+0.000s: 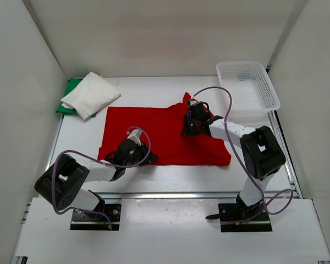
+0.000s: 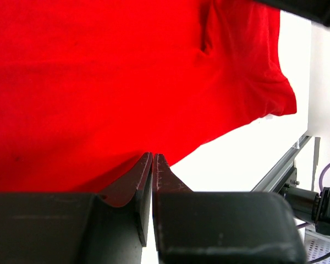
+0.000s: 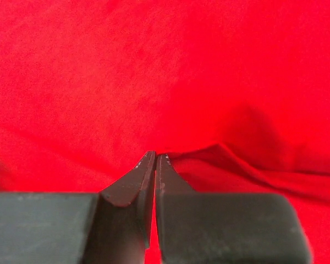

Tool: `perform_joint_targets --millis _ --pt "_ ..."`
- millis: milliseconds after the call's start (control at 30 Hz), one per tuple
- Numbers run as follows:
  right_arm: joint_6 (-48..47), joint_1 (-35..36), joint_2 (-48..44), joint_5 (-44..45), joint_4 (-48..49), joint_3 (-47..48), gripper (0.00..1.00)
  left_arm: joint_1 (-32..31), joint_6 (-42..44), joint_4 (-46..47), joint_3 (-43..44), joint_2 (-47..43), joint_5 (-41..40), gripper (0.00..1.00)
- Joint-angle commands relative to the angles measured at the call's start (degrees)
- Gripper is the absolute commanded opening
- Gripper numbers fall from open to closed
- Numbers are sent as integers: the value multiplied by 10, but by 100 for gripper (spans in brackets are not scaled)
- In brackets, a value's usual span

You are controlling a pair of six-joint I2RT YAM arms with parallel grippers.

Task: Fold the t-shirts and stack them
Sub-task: Fold the flattened tshirt in 1/3 of the way, then grap the side of the flattened tshirt furthest away from the robot with both arms

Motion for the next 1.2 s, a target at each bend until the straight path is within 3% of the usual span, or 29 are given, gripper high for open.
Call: perform_joint_targets --millis 0,67,167,200,267,400,533,567,667,867,1067,1167 --pt "-34 0 27 34 -22 53 1 4 1 18 -5 -20 1 16" --pt "-35 8 43 34 -22 85 5 9 0 16 -5 -26 0 16" --pt "-44 16 66 26 -45 124 22 9 -2 16 -10 -32 4 16" --pt "-42 16 62 28 -47 125 37 11 -1 11 -4 -34 2 17" --pt "-44 26 41 39 -51 110 43 10 4 1 3 -41 0 16" --pt "-5 24 -69 56 5 -15 34 5 34 -38 33 -37 -21 18" --pt "39 -5 -157 37 73 -153 3 -28 86 -112 99 4 -40 19" --pt "43 -7 -158 22 81 -171 0 -33 96 -127 106 9 -44 19" --pt "50 -18 -159 3 75 -212 0 -16 87 -127 113 47 -27 19" --pt "59 -17 -192 10 64 -284 0 32 33 -60 28 65 54 19" --pt "105 13 -262 -5 13 -370 0 -12 0 -67 -76 -16 41 18" --pt "119 17 -304 -10 8 -370 4 -18 -15 -92 -97 -89 25 23"
